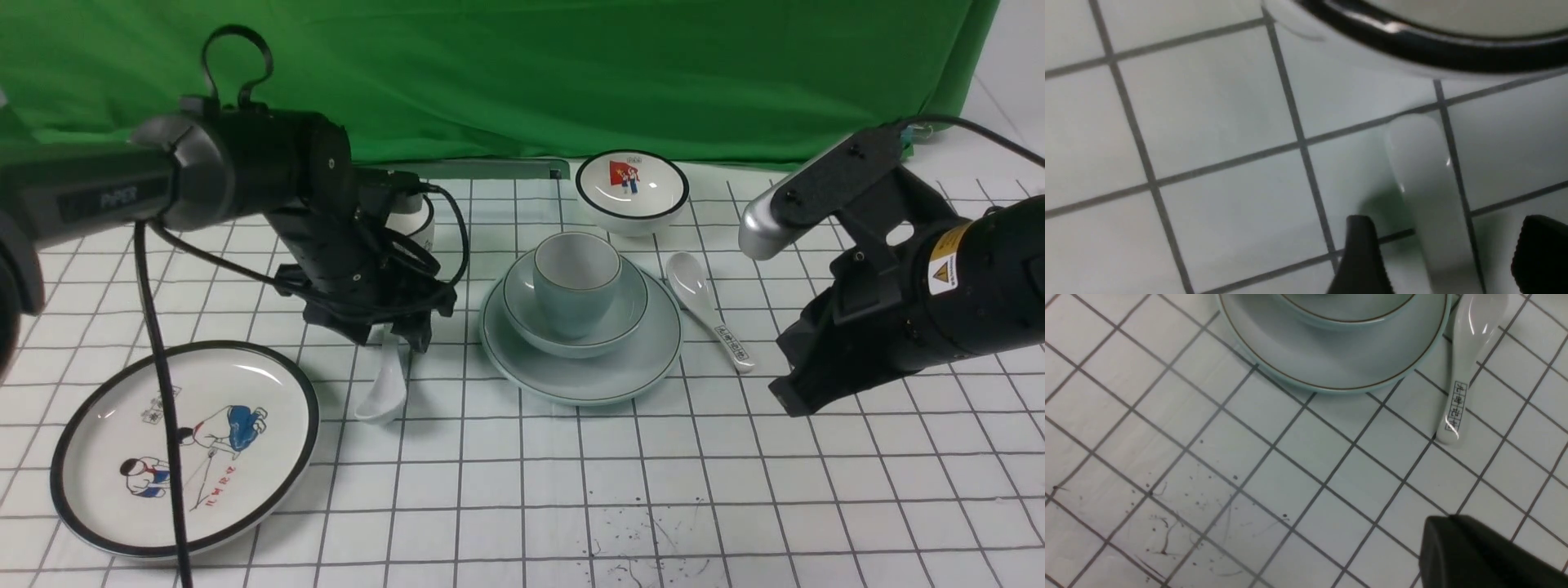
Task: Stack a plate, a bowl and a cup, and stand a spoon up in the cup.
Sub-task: Use the left arm to grab a blue soup spoon
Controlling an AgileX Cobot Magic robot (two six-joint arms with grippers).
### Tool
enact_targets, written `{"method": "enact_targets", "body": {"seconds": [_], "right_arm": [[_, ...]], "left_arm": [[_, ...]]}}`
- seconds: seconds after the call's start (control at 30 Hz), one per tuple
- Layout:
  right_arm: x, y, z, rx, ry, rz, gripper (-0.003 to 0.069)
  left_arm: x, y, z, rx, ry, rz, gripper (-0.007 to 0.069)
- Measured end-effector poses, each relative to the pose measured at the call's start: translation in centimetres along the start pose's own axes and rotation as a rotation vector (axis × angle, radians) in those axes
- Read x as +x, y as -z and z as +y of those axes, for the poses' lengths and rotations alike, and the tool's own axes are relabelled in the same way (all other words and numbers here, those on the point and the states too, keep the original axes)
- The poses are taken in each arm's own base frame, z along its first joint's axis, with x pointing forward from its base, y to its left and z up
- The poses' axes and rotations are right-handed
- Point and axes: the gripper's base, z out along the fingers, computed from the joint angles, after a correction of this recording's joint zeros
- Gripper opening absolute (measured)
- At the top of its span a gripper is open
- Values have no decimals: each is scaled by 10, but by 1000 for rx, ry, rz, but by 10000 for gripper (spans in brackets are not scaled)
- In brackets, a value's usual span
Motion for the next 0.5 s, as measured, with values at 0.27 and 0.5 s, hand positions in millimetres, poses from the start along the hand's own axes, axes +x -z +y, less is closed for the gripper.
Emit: {"method": "enact_targets", "body": {"seconds": [0.27, 0.5], "right_arm": [[0, 0, 0, 0, 0, -1, 21], [0, 0, 0, 1, 0, -3, 21]], "left_arm": [[0, -3, 1, -12, -33, 5, 162], [-2, 12, 1, -22, -50, -26, 74]]}}
